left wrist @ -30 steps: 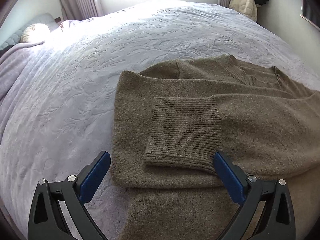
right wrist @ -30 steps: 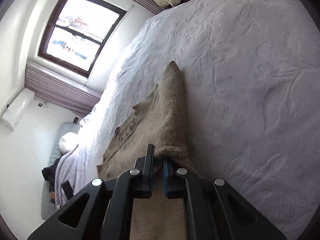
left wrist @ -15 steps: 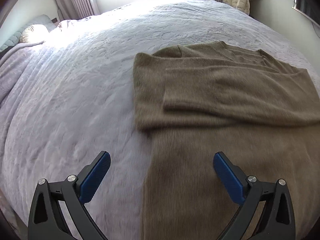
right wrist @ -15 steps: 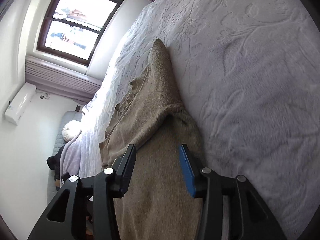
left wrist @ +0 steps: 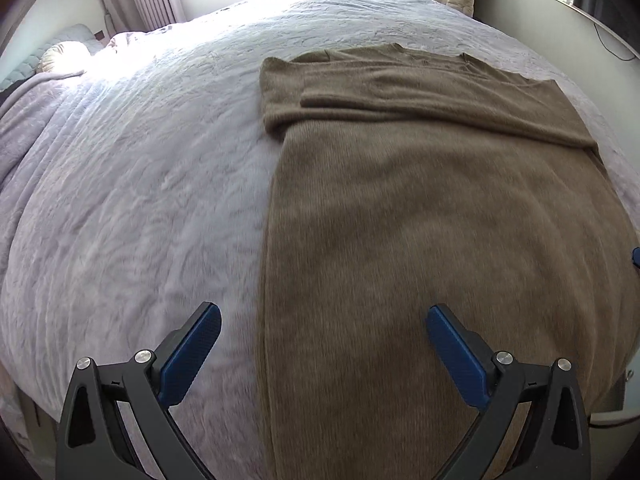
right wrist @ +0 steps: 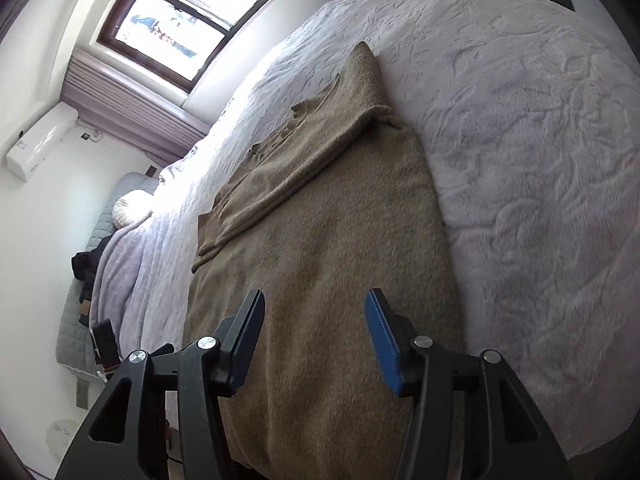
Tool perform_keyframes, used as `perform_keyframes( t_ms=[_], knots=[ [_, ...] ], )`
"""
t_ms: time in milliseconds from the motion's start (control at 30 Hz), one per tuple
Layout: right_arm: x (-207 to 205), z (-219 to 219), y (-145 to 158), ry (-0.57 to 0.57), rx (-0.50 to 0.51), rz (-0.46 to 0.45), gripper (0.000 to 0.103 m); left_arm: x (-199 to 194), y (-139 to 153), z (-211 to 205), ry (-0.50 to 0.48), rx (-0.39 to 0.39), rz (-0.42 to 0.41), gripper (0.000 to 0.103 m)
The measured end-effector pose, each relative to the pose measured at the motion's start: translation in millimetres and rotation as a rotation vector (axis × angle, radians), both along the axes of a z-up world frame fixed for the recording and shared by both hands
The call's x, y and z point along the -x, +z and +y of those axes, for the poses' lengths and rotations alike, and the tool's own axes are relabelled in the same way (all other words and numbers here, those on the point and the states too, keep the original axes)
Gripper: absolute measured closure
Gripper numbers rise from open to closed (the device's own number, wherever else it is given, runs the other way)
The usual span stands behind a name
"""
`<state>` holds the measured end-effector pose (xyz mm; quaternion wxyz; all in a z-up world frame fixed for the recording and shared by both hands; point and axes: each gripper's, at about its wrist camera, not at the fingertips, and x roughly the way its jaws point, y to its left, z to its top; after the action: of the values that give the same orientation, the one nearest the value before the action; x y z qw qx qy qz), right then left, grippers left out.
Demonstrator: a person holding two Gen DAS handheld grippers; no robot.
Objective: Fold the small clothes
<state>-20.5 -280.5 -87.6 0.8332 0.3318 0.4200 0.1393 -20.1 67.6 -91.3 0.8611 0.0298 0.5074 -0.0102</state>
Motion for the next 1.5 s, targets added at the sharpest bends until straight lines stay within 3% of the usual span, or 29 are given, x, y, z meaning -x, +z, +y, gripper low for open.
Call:
perform_keyframes(
  t_ms=[200, 567, 1000, 1500],
  knots=[
    [27, 12, -2, 0.03, 0.032, -0.012, 0.046, 33, -4, 12, 0.032, 0.024, -0.011, 0.0],
    [58, 21, -7, 0.026, 0.082, -0.036, 0.046, 56, -19, 29, 0.065, 0.091, -0.001, 0.0],
    [83, 8, -17, 0.031, 0.05, -0.075, 0.046, 66, -25, 30, 0.064, 0.101, -0.036, 0.0],
    [103, -23, -31, 0.028, -0.026, -0.043, 0.045, 80, -17, 37, 0.066, 0.141, -0.055, 0.0]
  ],
)
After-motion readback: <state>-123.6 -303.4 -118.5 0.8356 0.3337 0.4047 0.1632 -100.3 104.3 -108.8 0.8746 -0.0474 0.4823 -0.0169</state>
